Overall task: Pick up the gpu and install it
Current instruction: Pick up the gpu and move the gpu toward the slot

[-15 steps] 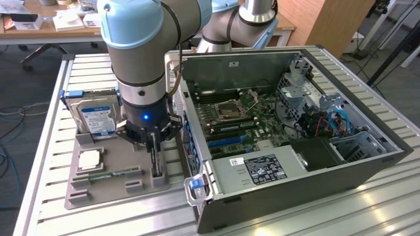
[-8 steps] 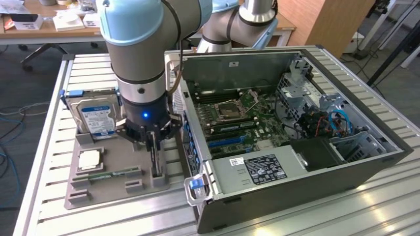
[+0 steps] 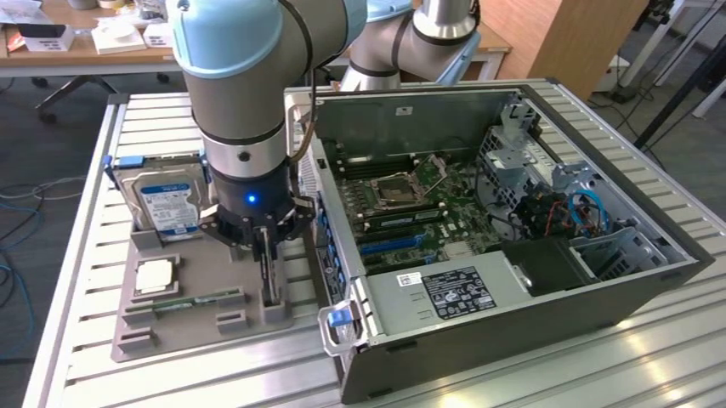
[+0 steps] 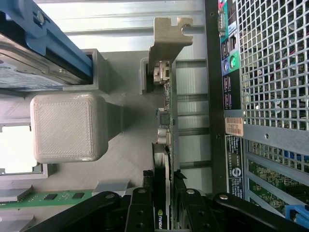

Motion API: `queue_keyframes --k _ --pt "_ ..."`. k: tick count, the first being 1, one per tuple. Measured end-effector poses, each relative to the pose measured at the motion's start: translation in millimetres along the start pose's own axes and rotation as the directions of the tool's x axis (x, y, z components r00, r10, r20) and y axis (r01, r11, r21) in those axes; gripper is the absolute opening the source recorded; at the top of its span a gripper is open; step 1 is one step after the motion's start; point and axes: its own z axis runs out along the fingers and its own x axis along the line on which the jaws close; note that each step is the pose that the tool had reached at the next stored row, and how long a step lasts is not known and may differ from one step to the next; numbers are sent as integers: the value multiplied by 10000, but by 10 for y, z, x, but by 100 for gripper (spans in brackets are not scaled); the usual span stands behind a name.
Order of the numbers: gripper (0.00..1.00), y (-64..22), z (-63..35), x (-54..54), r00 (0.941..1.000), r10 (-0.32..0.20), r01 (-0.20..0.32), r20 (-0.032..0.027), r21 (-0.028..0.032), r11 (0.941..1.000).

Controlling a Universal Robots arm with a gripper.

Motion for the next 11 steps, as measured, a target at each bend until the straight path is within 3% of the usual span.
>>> queue_keyframes --k 11 --pt "27 1 -32 0 10000 -1 1 -1 1 10000"
